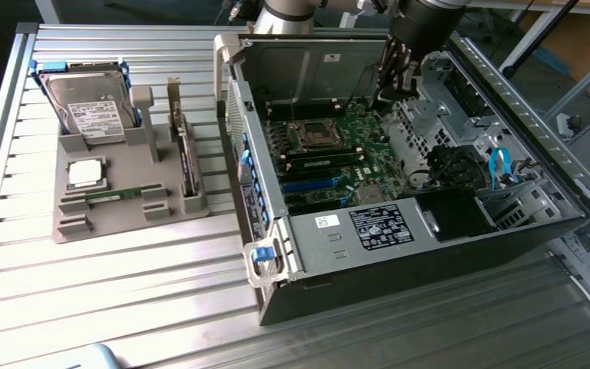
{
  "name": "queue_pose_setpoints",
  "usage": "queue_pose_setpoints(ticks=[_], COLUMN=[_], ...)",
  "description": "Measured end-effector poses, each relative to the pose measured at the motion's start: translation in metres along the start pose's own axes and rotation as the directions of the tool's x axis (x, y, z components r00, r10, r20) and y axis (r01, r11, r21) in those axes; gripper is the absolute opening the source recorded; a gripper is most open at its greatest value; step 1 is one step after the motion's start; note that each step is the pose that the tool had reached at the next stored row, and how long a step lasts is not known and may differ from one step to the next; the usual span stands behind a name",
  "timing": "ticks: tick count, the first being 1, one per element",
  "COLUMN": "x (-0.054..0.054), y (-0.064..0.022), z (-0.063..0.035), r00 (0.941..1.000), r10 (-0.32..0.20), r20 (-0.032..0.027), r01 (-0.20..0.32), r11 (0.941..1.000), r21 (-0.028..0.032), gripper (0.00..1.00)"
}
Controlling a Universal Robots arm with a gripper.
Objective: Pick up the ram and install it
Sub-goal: 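Press down the ram until it locks into place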
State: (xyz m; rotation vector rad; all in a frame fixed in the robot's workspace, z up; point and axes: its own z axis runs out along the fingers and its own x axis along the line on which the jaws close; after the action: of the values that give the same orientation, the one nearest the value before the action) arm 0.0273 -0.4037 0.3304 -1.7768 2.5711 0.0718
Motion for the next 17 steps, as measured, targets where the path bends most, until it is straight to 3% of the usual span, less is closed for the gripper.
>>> queue_pose_setpoints(ticks=[17], x=[-0.0002], y=[0.0002], z=[0.0001], r00=[0.9938], r10=[0.111], r20=[0.0034], r01=[-0.111], r11=[0.9938], r21=[0.0041], gripper=[0.11])
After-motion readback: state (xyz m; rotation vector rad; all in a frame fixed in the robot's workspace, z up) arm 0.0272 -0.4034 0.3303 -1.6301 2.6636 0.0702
